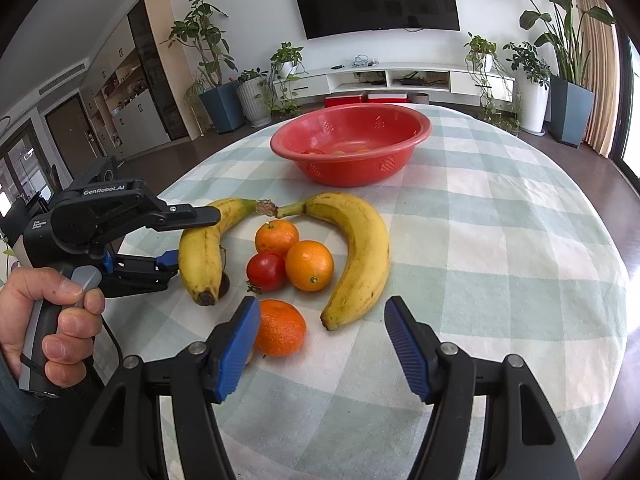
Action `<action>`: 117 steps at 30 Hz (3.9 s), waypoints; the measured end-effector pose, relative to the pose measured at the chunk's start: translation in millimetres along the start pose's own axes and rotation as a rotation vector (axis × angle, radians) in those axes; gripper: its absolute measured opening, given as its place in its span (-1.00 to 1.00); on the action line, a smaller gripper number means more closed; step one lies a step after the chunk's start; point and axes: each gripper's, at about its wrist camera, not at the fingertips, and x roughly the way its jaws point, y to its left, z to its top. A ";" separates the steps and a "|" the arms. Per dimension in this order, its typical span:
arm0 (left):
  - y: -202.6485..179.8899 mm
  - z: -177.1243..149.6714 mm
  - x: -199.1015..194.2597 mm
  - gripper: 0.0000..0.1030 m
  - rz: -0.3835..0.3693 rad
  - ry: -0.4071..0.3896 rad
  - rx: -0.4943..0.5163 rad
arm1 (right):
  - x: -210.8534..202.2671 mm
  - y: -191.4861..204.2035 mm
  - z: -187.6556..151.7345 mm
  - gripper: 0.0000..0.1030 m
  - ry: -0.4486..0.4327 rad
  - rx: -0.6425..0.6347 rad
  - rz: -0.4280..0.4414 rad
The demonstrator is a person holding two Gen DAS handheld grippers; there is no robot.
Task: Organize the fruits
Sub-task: 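Roll the left tool and place its fingers around the large yellow banana, then close the left tool on the banana and lift it while right tool approaches the dark plum, then grasp the dark purple plum with the right tool while left tool holds the banana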
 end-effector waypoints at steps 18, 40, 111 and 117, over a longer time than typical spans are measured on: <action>15.5 -7.1 -22.0 -0.33 -0.099 -0.007 0.030 | -0.4 -1.0 0.4 0.31 -0.028 0.005 -0.023; 31.7 -20.7 -55.7 -0.39 -0.067 0.007 0.049 | -0.6 24.3 0.1 0.18 -0.029 -0.111 0.005; -19.4 -14.4 -89.3 -0.35 0.146 -0.074 0.356 | 40.1 87.6 12.5 -0.43 0.164 -0.189 0.114; -40.4 -7.8 -86.8 -0.35 0.125 -0.072 0.386 | 11.7 43.8 36.0 -0.43 0.081 -0.071 0.122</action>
